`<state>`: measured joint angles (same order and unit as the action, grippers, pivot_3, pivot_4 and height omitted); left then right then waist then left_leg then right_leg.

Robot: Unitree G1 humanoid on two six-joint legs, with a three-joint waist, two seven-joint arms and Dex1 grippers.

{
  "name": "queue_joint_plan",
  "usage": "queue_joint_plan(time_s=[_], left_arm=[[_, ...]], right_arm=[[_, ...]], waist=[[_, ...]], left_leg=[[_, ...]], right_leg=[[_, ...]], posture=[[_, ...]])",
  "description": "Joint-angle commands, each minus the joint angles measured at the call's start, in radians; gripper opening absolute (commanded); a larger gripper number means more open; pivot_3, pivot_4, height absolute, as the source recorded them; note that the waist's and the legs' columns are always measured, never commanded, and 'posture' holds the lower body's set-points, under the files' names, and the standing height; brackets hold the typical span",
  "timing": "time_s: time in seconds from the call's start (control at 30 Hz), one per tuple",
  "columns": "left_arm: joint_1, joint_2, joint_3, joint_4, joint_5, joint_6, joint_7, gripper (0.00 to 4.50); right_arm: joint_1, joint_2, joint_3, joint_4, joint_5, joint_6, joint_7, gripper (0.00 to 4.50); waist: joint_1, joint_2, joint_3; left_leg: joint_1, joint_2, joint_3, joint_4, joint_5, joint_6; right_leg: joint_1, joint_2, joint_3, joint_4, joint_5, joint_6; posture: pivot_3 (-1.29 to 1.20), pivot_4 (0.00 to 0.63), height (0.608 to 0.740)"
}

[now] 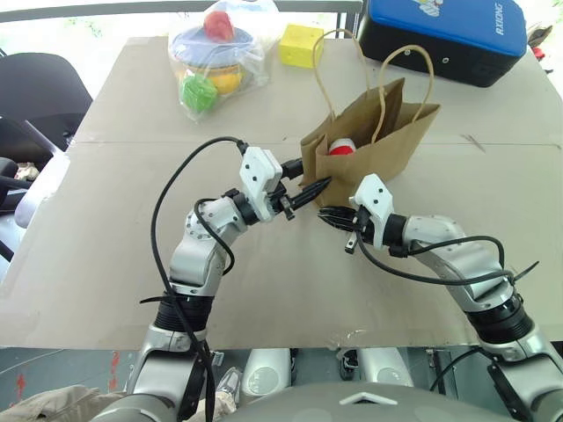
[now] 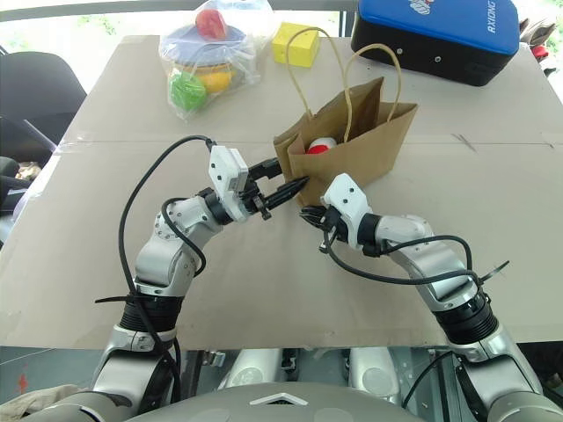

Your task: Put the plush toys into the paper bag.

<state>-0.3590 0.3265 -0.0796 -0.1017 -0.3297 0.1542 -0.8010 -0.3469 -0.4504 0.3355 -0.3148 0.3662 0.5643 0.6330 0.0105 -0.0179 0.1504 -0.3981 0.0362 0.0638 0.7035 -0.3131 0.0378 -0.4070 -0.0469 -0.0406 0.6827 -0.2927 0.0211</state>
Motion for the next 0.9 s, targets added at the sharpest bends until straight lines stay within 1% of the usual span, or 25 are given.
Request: queue_joint_plan(time_s=[0.03, 0.07, 0.1, 0.37, 0.47, 0.53, 0.57, 0.6, 0.67, 0.73, 0.77, 0.83, 0.9], left_arm=[[-0.017, -0.008, 0.014, 0.013, -0.003, -0.066, -0.01, 1.11], [-0.017, -0.006, 0.015, 0.025, -0.001, -0.084, -0.018, 0.83], [-0.019, -0.001, 0.016, 0.04, 0.0, -0.094, -0.025, 0.12], [-0.086, 0.034, 0.016, 0.159, 0.008, -0.195, -0.118, 0.12], [-0.162, 0.035, 0.062, 0.186, -0.067, -0.235, -0.186, 0.12], [-0.248, 0.023, 0.125, 0.206, -0.158, -0.206, -0.203, 0.12], [-0.284, 0.034, 0.14, 0.25, -0.162, -0.2, -0.215, 0.12], [-0.304, 0.045, 0.148, 0.283, -0.16, -0.197, -0.226, 0.12], [-0.309, 0.092, 0.118, 0.371, -0.103, -0.215, -0.292, 0.12], [-0.329, 0.104, 0.136, 0.387, -0.141, -0.202, -0.338, 0.12], [-0.332, 0.121, 0.12, 0.409, -0.119, -0.227, -0.372, 0.12], [-0.291, 0.167, 0.066, 0.487, -0.055, -0.221, -0.443, 0.12], [-0.277, 0.185, 0.048, 0.527, -0.032, -0.222, -0.473, 0.12]], right_arm=[[0.024, -0.007, -0.046, -0.076, 0.01, 0.008, 0.003, 0.0], [0.035, -0.01, -0.052, -0.088, 0.013, 0.014, -0.001, 0.0], [0.047, -0.015, -0.059, -0.101, 0.013, 0.019, -0.003, 0.0], [0.118, -0.024, -0.116, -0.181, 0.018, 0.058, -0.028, 0.0], [0.131, -0.028, -0.146, -0.212, 0.025, 0.076, -0.038, 0.0], [0.141, -0.034, -0.169, -0.239, 0.035, 0.091, -0.042, 0.0], [0.147, -0.038, -0.182, -0.256, 0.042, 0.099, -0.042, 0.0], [0.151, -0.039, -0.189, -0.269, 0.046, 0.106, -0.045, 0.0], [0.162, -0.04, -0.209, -0.299, 0.066, 0.124, -0.051, 0.0], [0.181, -0.048, -0.231, -0.329, 0.084, 0.14, -0.053, 0.0], [0.198, -0.062, -0.239, -0.349, 0.088, 0.148, -0.052, 0.0], [0.239, -0.08, -0.263, -0.381, 0.102, 0.157, -0.054, 0.0], [0.267, -0.097, -0.269, -0.4, 0.101, 0.158, -0.055, 0.0]], waist=[[0.001, 0.0, 0.0], [0.001, 0.0, 0.0], [0.001, 0.0, 0.0], [0.002, 0.0, 0.0], [0.002, 0.0, 0.0], [0.002, 0.0, 0.0], [0.004, 0.0, 0.0], [0.004, 0.0, 0.0], [0.0, 0.001, -0.001], [-0.006, 0.003, -0.002], [-0.007, 0.002, -0.002], [-0.006, 0.002, -0.002], [-0.007, 0.002, -0.002]], left_leg=[[0.0, 0.0, 0.0, 0.0, 0.0, 0.0], [0.0, 0.0, 0.0, 0.0, 0.0, 0.0], [0.0, 0.0, 0.0, 0.0, 0.0, 0.0], [0.0, 0.0, 0.0, 0.0, 0.0, 0.0], [0.0, 0.0, 0.0, 0.0, 0.0, 0.0], [-0.001, 0.0, 0.0, 0.0, 0.0, 0.0], [-0.001, 0.0, 0.0, 0.001, 0.0, 0.0], [-0.001, 0.0, 0.0, 0.001, 0.0, 0.0], [0.0, -0.001, 0.0, 0.001, 0.0, 0.0], [0.002, -0.001, 0.002, 0.0, 0.0, 0.0], [0.001, -0.001, 0.002, 0.0, 0.0, 0.0], [0.0, 0.0, 0.001, 0.0, 0.0, 0.0], [0.0, 0.0, 0.002, 0.0, 0.0, 0.0]], right_leg=[[0.0, 0.0, 0.0, 0.0, 0.0, 0.0], [0.0, 0.0, 0.0, 0.0, 0.0, 0.0], [0.0, 0.0, 0.0, 0.0, 0.0, 0.0], [0.0, 0.0, 0.0, 0.0, 0.0, 0.0], [0.0, 0.0, -0.001, 0.0, 0.0, 0.0], [0.0, 0.0, -0.001, 0.0, 0.0, 0.0], [0.0, 0.0, -0.001, 0.0, 0.0, 0.0], [0.0, 0.0, -0.001, 0.0, 0.0, 0.0], [0.0, 0.0, -0.001, 0.0, 0.0, 0.0], [0.0, 0.001, 0.001, -0.001, 0.0, 0.0], [0.0, 0.001, 0.001, -0.001, 0.0, 0.0], [0.0, 0.002, -0.001, -0.001, 0.0, 0.0], [0.0, 0.006, 0.001, -0.001, 0.0, 0.0]], posture=[[0.0, 0.15, 0.733], [0.0, 0.15, 0.733], [0.0, 0.15, 0.733], [0.0, 0.15, 0.733], [0.0, 0.15, 0.733], [0.0, 0.15, 0.733], [0.0, 0.15, 0.733], [0.0, 0.15, 0.733], [0.0, 0.15, 0.733], [0.0, 0.15, 0.733], [0.0, 0.15, 0.733], [0.0, 0.15, 0.733], [0.0, 0.15, 0.733]])
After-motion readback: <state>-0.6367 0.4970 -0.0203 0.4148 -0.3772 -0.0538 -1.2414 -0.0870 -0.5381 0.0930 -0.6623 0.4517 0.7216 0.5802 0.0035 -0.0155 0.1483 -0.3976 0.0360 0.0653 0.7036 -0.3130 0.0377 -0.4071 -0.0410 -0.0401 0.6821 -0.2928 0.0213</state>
